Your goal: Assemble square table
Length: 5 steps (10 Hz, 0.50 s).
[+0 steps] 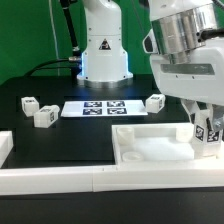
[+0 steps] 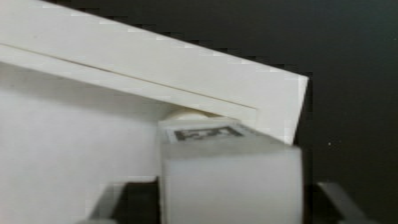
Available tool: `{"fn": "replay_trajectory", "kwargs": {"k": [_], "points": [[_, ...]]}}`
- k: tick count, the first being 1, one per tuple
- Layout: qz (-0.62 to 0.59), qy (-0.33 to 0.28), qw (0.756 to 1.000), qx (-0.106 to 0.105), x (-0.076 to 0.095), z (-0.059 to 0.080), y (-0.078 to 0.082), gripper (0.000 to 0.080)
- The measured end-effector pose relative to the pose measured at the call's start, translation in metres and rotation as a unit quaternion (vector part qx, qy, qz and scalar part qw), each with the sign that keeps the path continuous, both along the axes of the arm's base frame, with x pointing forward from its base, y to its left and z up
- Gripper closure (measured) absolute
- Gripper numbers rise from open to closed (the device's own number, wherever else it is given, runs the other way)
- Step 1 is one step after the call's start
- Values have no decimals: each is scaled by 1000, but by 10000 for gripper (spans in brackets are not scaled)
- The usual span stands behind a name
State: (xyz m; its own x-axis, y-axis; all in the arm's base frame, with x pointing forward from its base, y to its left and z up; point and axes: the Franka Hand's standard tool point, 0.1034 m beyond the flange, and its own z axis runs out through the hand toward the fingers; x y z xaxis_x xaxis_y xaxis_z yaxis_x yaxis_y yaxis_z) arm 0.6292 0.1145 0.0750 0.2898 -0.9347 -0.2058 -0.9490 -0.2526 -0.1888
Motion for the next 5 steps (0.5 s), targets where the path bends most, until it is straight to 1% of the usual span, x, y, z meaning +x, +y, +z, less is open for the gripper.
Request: {"fn": "replay_trajectory", "kwargs": {"k": [1, 2, 3, 4, 5], "points": [[22, -6, 1000, -3, 0, 0, 0, 273], [32, -7, 999, -5, 0, 0, 0, 273], [113, -23, 993, -15, 0, -1, 0, 176], [192, -37, 980, -26, -2, -1, 2, 158], [210, -41, 976, -28, -3, -1, 5, 158]]}}
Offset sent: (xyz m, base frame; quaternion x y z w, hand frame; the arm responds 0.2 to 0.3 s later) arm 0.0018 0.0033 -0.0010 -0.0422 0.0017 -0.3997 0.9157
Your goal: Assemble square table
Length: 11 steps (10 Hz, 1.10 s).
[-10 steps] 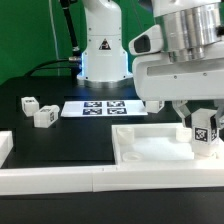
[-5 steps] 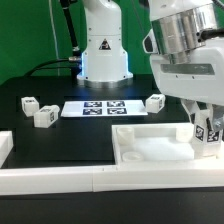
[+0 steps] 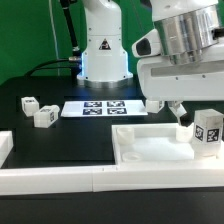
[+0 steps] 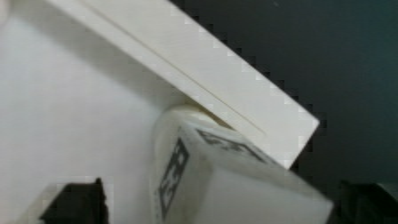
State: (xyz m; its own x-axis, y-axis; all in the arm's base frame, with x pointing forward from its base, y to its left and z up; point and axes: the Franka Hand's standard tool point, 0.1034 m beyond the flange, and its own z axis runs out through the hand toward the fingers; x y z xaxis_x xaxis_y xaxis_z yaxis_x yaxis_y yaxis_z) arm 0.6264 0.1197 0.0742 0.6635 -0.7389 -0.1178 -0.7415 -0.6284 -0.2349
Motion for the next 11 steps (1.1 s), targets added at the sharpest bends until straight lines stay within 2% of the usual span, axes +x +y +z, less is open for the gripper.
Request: {"fn": "replay_trajectory", "kwargs": {"k": [3, 4, 5, 7, 9, 10, 11], "points": [[123, -27, 992, -18, -1, -1, 0, 150], [233, -39, 970, -51, -3, -1, 7, 150], [290, -51, 953, -64, -1, 2, 7, 150], [453, -76, 883, -94, 1, 6, 4, 150], [540, -92, 831, -100, 1, 1, -6, 150], [558, -102, 817, -106, 3, 0, -8, 150], [557, -101, 817, -105, 2, 0, -7, 150]]}}
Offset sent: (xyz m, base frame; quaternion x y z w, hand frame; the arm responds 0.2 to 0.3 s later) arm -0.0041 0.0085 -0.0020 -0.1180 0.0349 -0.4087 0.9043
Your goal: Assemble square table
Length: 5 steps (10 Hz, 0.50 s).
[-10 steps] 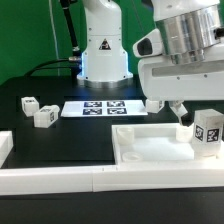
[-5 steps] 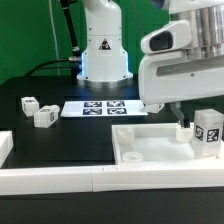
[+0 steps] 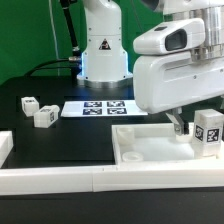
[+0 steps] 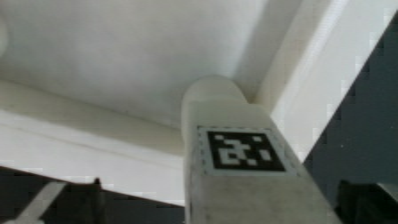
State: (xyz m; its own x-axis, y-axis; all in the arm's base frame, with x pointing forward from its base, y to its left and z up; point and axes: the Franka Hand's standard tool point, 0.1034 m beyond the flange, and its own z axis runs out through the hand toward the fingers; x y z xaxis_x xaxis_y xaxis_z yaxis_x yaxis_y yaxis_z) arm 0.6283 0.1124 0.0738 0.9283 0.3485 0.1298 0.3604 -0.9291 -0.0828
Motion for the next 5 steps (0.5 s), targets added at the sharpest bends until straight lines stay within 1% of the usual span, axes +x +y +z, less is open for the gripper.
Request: {"fn": "replay_trajectory", "kwargs": {"k": [2, 3, 4, 5], "points": [[-18, 2, 1000, 2, 0, 0, 0, 418], [-38, 5, 999, 5, 0, 0, 1, 418], [-83, 11, 996, 10, 0, 0, 1, 513], [-116, 15, 993, 13, 0, 0, 1, 512]]}}
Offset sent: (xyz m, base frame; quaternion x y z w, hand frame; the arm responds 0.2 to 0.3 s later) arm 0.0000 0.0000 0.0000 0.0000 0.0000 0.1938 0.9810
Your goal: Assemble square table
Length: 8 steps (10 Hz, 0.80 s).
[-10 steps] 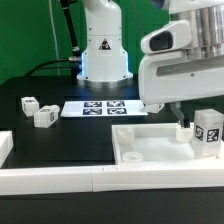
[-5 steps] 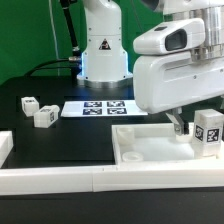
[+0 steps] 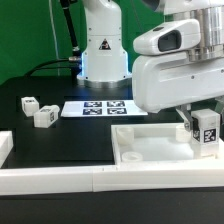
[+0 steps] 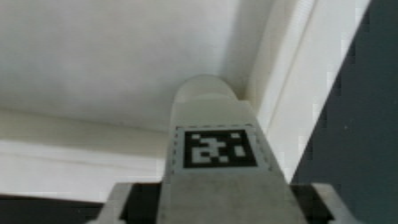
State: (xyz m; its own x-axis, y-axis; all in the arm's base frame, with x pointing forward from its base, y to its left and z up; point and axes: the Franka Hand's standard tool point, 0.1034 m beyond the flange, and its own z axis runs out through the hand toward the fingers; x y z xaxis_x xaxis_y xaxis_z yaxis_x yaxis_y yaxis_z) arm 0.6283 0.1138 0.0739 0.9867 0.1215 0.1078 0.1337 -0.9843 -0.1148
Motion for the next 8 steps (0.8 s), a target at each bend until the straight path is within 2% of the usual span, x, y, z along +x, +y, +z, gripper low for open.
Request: {"fn": "replay_trajectory", "kwargs": {"k": [2, 4, 6, 8], "points": [[-80, 10, 997, 10, 0, 0, 0, 512], [-225, 27, 974, 26, 1, 0, 1, 512], [-341, 39, 939, 33, 0, 0, 2, 511], [-481, 59, 873, 57, -1, -1, 3, 511]]}}
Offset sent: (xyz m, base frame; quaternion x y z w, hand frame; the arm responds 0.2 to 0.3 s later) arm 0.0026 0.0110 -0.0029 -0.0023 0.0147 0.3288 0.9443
